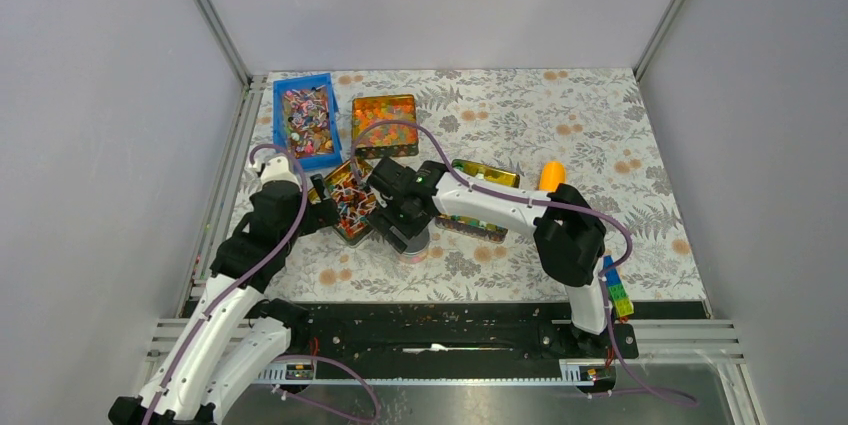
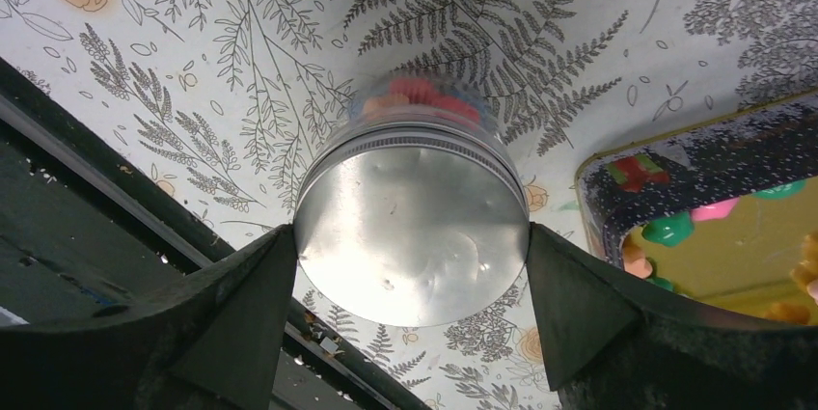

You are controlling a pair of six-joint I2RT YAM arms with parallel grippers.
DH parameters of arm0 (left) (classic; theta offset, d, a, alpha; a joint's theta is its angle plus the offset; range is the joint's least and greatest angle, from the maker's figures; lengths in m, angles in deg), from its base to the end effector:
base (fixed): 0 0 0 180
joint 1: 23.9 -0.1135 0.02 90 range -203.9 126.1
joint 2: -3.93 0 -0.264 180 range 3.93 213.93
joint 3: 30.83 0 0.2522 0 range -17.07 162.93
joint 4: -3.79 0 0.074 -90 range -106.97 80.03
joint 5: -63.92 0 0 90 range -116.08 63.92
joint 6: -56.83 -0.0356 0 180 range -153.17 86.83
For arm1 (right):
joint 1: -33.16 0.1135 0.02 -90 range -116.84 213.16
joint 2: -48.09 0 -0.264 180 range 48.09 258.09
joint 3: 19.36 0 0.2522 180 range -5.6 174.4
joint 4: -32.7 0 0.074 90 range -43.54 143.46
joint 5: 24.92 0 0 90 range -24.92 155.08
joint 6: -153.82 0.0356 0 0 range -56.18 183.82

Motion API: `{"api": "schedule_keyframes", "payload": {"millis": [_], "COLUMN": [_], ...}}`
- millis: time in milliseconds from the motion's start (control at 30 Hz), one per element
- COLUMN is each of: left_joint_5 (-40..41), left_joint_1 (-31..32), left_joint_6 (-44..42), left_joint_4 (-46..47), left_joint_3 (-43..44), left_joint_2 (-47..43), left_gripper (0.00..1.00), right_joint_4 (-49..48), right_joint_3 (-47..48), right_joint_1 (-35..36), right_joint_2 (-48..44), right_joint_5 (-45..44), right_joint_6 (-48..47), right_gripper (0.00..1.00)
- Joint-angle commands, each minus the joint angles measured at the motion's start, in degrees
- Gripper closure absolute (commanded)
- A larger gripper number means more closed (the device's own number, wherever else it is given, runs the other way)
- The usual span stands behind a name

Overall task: Pack the candies
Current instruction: Close the bottle lid on the packing bottle.

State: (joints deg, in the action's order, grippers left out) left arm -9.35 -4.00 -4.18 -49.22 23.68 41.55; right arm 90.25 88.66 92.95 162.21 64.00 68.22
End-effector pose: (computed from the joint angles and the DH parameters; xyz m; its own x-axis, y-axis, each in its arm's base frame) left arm 0.1347 -0.0379 0.2842 -0.5368 -0.2993 -0.7888 -0.1748 0.9541 -0.2431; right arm 0.2156 0.3689 0.2294 -0.5155 -0.7330 -0.4438 -0.8227 0.5682 0.0172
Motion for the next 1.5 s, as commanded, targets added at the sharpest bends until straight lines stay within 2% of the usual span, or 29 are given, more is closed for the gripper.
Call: {"api": "schedule_keyframes", "payload": {"millis": [0,467,933,1467], "left_joint_5": [-1.01,-3.1,-3.08,-4.21], "left_joint_1": [-0.3,-0.3,-0.31,-0.3], "left_joint_6": [-0.34,-1.48,-2.45,-1.82], "left_joint_4": [2.68,3.56,4.43,5.36], "left_joint_3": [0.11,0.73,1.62,1.01], "left_joint_2": [0.19,1.63,0.69,0.87], "left_gripper": [0.01,0.01,0.01,0.01], "right_joint_4": [-2.63,-4.53,-12.13,-3.34], "right_joint_3": [-1.75,-3.82,-16.69,-15.44], "right_joint_1": [0.61,0.67,0.68,1.47], "right_joint_2": [-0.24,0.23,-2.49,4.24], "right_joint_5": [0.69,3.02,3.01,-4.01], "right_joint_6": [-0.46,0.08,0.53,-0.68], "right_gripper": [0.33,0.34,0.36,0.38]}}
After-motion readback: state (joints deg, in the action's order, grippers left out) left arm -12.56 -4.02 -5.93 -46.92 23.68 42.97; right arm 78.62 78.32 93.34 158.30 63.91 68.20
